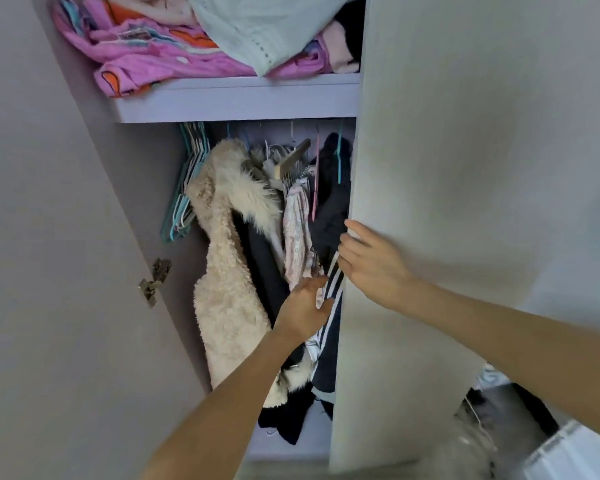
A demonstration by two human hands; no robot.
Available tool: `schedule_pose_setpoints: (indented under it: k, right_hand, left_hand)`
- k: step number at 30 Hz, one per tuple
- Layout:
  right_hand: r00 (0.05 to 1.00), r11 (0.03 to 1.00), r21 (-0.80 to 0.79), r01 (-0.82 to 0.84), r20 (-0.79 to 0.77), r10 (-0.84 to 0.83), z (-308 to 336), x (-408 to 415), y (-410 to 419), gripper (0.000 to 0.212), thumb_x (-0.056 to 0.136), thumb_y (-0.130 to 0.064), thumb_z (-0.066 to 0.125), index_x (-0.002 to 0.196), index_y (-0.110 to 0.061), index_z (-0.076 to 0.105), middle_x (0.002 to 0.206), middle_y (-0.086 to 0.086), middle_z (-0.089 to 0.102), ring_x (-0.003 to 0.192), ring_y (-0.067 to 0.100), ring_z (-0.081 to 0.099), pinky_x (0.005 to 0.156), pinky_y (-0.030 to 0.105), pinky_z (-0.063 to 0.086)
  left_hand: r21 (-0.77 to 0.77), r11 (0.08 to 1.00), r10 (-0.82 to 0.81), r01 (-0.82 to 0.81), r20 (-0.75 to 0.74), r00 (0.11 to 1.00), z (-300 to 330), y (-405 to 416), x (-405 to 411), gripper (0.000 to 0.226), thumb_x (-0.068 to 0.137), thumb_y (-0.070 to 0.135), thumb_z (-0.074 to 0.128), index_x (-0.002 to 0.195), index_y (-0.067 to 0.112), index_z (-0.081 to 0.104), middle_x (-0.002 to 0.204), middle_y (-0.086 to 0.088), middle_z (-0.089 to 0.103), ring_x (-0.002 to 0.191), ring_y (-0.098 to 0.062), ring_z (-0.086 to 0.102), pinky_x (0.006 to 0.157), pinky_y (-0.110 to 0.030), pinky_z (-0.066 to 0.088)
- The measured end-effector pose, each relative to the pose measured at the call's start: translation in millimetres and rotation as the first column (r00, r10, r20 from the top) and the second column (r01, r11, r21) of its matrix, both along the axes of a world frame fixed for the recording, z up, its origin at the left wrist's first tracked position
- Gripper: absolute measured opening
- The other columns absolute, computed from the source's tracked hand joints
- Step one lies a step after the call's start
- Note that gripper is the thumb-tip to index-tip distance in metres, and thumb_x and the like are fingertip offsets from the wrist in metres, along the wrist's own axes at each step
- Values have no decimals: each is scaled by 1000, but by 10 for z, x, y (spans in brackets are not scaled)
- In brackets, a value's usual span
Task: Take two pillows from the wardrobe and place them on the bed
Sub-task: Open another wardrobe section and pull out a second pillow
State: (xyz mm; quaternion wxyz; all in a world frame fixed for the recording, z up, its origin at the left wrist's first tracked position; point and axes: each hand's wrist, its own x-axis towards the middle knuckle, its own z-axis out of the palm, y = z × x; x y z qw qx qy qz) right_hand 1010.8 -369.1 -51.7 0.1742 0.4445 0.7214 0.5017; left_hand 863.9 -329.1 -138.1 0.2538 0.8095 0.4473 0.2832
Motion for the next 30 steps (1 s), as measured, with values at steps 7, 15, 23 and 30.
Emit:
schedule_pose_setpoints:
  k: [7,15,23,30]
  right_hand:
    - [999,998,64,-11,-47,14,-108,-44,-708,16,78,-10,60,87,-18,71,90,-3,69,102,19,60,111,42,23]
    - [970,994,53,100,-227,-86,-250,-58,-1852,25,86,-14,45,83,-9,69,96,8,70,108,24,60,112,48,18]
    - [905,946,93,310,-332,-265,-342,68,-2905,26,84,-12,43,82,-7,68,92,11,69,107,27,61,109,52,26]
    - [699,738,115,664,-445,-560,-437,366,-3586,24,74,-10,51,87,-4,69,105,18,68,112,38,57,104,59,28]
  left_hand:
    - [-14,914,-404,406,66,912,-101,-398,107,28,88,14,56,115,10,54,106,-8,69,96,-22,64,85,-37,53]
    - [32,689,-724,724,-7,690,-160,-1037,33,55,84,30,54,136,29,38,112,7,66,100,-15,60,91,-40,50]
    - [-10,400,-896,916,-216,389,-170,-1600,479,74,90,30,51,146,32,3,155,15,0,142,-4,9,115,-27,17]
    - [4,329,-891,944,-331,312,-12,-2123,1138,72,91,31,49,146,31,3,157,5,-3,143,-16,4,114,-40,22]
